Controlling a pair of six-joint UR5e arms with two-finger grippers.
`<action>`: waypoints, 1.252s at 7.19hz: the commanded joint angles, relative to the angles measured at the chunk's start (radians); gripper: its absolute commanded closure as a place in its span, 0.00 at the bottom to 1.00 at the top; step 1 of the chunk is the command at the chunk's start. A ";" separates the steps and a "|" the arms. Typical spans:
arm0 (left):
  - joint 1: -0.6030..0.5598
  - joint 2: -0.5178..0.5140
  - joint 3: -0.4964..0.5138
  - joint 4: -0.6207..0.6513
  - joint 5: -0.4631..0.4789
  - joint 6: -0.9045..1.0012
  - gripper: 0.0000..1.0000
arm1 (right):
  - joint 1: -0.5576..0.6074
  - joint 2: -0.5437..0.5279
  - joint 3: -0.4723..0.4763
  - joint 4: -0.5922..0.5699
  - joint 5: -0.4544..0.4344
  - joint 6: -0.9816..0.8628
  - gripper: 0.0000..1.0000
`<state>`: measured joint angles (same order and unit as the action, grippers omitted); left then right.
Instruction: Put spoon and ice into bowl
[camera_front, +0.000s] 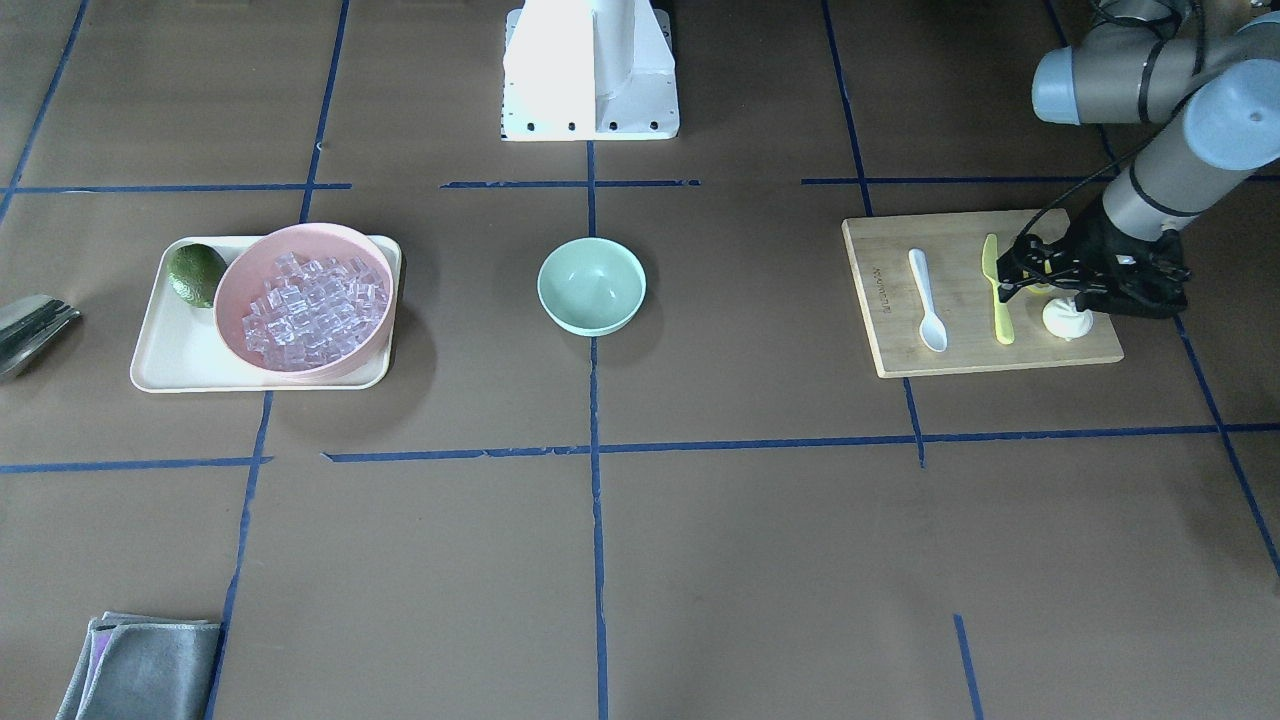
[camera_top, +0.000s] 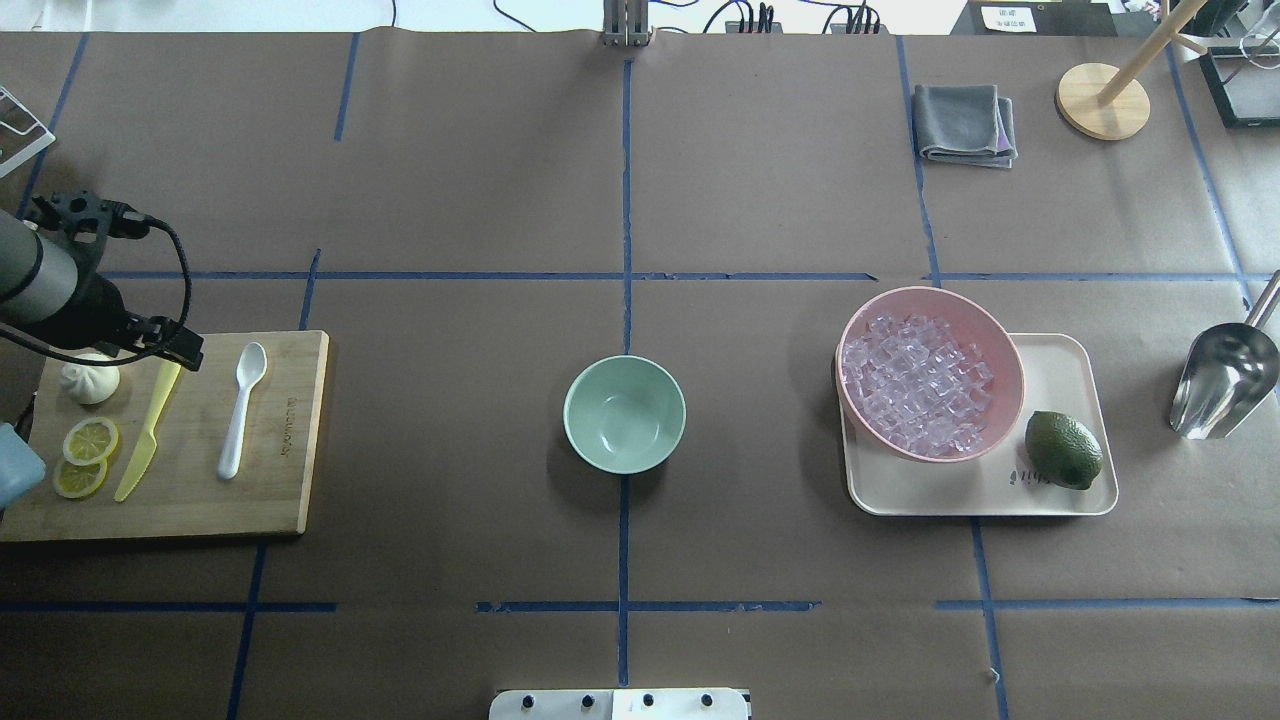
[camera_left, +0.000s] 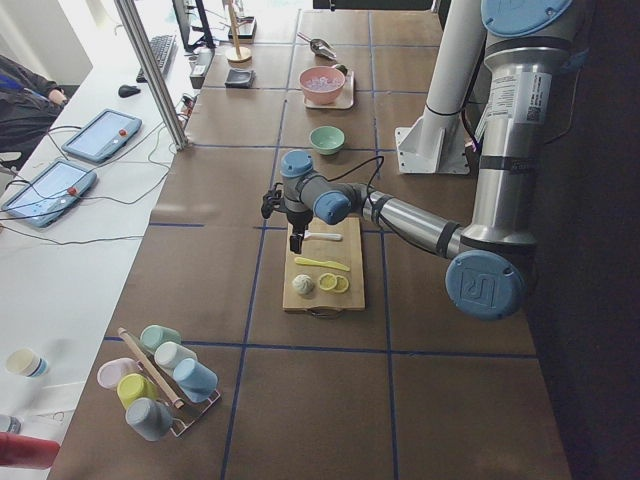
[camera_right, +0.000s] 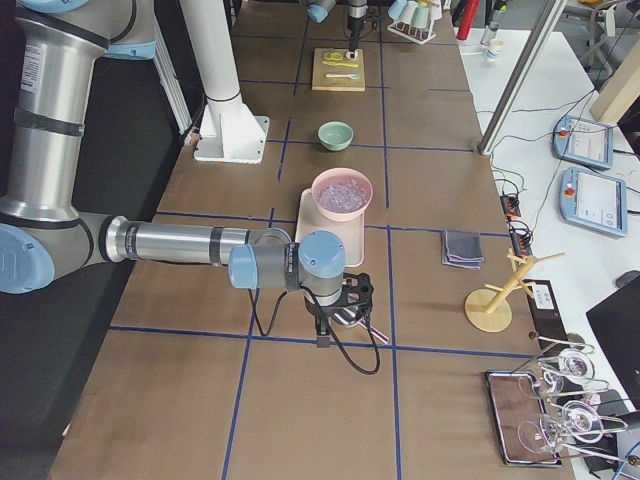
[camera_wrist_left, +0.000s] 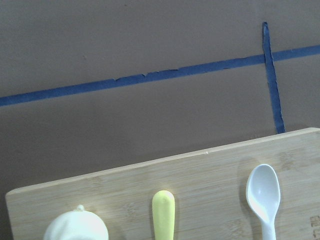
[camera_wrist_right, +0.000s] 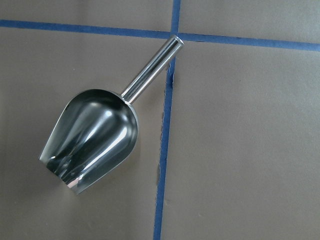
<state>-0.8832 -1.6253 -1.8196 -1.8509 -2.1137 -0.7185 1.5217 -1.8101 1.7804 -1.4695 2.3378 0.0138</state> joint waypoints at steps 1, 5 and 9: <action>0.102 -0.001 -0.001 -0.060 0.041 -0.107 0.00 | 0.000 0.000 0.001 0.000 0.000 0.000 0.00; 0.145 -0.007 0.016 -0.060 0.084 -0.111 0.01 | 0.000 0.000 -0.003 -0.002 -0.002 0.000 0.00; 0.179 -0.011 0.022 -0.059 0.080 -0.110 0.26 | 0.000 0.002 -0.007 0.000 -0.003 0.000 0.00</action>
<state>-0.7110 -1.6363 -1.7986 -1.9099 -2.0317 -0.8274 1.5217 -1.8088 1.7741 -1.4697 2.3342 0.0138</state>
